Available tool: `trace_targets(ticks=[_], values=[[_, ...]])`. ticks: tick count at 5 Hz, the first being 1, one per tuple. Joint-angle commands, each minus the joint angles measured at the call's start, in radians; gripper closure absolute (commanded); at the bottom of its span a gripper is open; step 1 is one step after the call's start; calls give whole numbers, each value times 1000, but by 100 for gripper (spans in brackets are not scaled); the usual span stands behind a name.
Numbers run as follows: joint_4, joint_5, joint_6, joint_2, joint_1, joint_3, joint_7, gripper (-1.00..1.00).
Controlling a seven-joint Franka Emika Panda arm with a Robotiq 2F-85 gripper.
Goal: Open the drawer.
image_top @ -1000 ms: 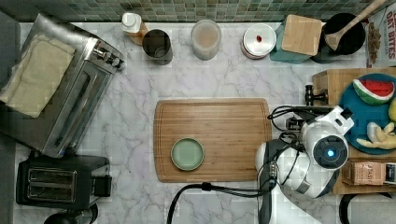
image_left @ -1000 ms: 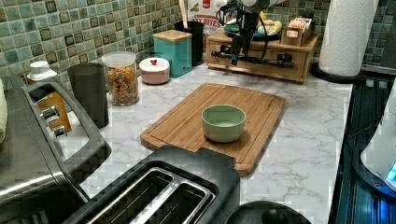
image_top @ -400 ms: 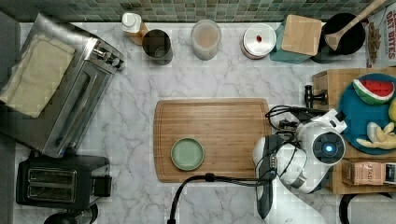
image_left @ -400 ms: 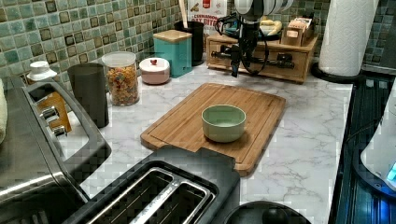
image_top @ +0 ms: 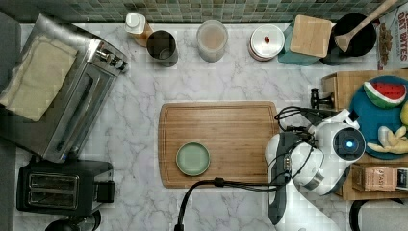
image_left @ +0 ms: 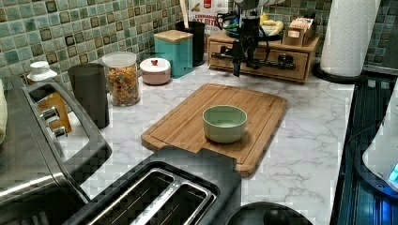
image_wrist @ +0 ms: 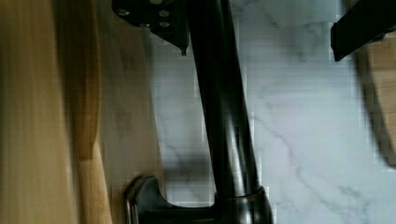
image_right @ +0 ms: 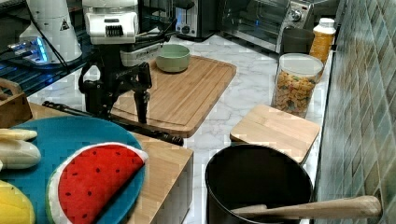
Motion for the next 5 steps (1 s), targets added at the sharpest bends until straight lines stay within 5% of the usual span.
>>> trace_targets(ticks=[1, 2, 5], values=[[-154, 190, 102, -33, 208, 210, 187, -100], [-172, 72, 13, -96, 298, 200, 392, -100], [-189, 128, -21, -146, 361, 270, 506, -100]])
